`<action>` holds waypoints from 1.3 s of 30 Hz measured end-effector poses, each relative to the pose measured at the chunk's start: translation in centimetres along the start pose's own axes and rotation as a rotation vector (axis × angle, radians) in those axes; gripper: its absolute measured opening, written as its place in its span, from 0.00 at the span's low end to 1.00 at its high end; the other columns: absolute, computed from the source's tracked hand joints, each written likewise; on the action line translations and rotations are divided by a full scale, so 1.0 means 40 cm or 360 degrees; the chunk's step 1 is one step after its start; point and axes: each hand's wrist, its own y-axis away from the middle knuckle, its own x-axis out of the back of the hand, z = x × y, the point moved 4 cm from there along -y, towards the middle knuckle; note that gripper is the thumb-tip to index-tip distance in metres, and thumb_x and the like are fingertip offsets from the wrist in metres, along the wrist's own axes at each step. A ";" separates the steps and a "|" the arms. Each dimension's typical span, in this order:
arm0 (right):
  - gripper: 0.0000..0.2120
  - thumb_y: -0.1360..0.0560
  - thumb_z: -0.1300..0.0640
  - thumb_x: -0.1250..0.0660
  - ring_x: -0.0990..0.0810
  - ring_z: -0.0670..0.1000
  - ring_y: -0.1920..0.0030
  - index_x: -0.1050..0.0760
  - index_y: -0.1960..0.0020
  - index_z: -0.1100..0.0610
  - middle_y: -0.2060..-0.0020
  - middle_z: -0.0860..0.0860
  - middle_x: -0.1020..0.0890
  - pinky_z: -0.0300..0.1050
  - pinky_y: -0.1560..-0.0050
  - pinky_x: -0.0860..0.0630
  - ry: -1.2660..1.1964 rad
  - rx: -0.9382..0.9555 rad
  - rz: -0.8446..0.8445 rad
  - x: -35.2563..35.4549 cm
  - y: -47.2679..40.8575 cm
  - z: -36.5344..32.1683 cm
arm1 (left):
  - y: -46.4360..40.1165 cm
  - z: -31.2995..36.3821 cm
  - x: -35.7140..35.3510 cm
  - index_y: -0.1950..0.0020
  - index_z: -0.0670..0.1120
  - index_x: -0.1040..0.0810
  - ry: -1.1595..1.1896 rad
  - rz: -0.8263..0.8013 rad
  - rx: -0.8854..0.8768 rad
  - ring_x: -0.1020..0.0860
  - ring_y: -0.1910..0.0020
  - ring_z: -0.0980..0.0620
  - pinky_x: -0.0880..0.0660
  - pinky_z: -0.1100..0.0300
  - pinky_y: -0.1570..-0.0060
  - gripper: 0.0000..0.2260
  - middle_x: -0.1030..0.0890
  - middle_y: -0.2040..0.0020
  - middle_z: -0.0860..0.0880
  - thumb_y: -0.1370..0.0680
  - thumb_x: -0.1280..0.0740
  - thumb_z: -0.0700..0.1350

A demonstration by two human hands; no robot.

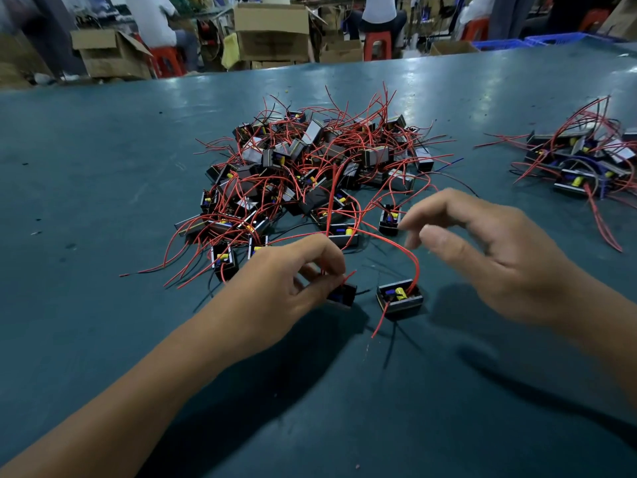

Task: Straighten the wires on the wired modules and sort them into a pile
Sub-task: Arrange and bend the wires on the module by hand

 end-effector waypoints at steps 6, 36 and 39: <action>0.21 0.25 0.42 0.31 0.32 0.33 0.38 0.28 0.34 0.44 0.41 0.34 0.26 0.25 0.37 0.41 0.0466 -0.0057 -0.0594 -0.028 0.015 0.058 | -0.003 -0.016 -0.014 0.48 0.57 0.22 -0.0339 -0.0162 0.0040 0.24 0.53 0.61 0.29 0.67 0.53 0.08 0.22 0.55 0.64 0.21 0.30 0.44; 0.11 0.25 0.46 0.32 0.22 0.52 0.42 0.18 0.47 0.51 0.61 0.44 0.21 0.56 0.30 0.41 0.0966 0.0588 -0.0109 -0.061 0.021 -0.027 | 0.013 0.083 0.026 0.50 0.42 0.15 -0.0355 0.0211 -0.0596 0.22 0.57 0.59 0.30 0.71 0.56 0.05 0.18 0.55 0.51 0.22 0.30 0.42; 0.13 0.27 0.46 0.28 0.22 0.53 0.42 0.18 0.47 0.52 0.60 0.44 0.20 0.56 0.30 0.40 0.0975 0.0593 -0.0093 -0.064 0.020 -0.026 | 0.014 0.082 0.024 0.54 0.43 0.16 -0.0254 0.0317 -0.0475 0.24 0.63 0.60 0.29 0.67 0.61 0.05 0.20 0.60 0.54 0.22 0.29 0.45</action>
